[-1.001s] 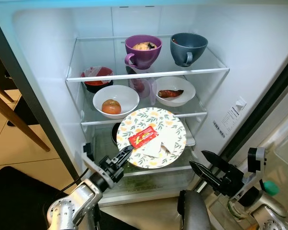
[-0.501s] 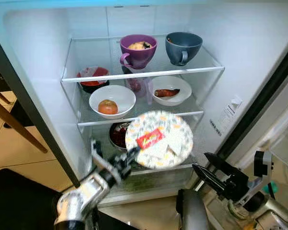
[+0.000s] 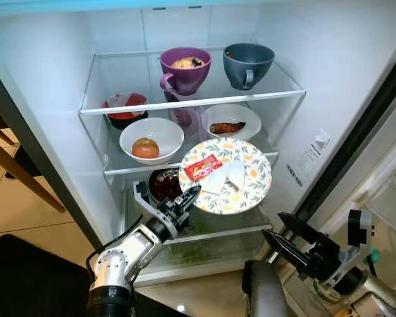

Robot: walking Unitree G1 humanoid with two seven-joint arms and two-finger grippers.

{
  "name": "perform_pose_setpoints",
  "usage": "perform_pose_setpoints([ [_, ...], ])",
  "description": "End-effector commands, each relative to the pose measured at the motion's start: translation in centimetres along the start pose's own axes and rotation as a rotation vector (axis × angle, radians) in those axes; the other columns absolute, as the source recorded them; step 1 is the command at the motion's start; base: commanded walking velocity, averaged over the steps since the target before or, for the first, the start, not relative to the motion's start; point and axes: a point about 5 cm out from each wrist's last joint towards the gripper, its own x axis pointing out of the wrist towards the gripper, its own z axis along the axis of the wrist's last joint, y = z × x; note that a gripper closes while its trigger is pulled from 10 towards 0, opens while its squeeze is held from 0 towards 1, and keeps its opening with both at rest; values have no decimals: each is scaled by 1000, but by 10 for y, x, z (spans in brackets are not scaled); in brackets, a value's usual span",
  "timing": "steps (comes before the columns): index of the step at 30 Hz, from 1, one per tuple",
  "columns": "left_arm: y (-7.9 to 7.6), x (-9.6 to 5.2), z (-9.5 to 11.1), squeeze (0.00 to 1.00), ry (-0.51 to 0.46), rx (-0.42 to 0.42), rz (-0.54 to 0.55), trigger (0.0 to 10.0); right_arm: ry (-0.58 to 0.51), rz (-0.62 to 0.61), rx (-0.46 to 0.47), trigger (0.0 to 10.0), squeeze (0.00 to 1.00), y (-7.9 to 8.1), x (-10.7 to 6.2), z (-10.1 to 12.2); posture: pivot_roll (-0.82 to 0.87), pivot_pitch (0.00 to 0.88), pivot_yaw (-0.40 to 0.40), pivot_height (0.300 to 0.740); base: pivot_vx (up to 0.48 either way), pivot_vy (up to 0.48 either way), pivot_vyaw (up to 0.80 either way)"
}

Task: Restocking fridge

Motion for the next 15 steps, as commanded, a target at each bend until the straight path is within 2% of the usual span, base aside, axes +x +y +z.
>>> perform_pose_setpoints([
  [1,6,4,-11,0,-19,-47,3,10000,4,14,9,10000,0,3,-1,0,-91,134,37,375,0,0,0],
  [15,17,12,-4,0,-47,4,120,10000,13,24,5,10000,0,5,3,-1,-89,136,40,375,0,0,0],
])
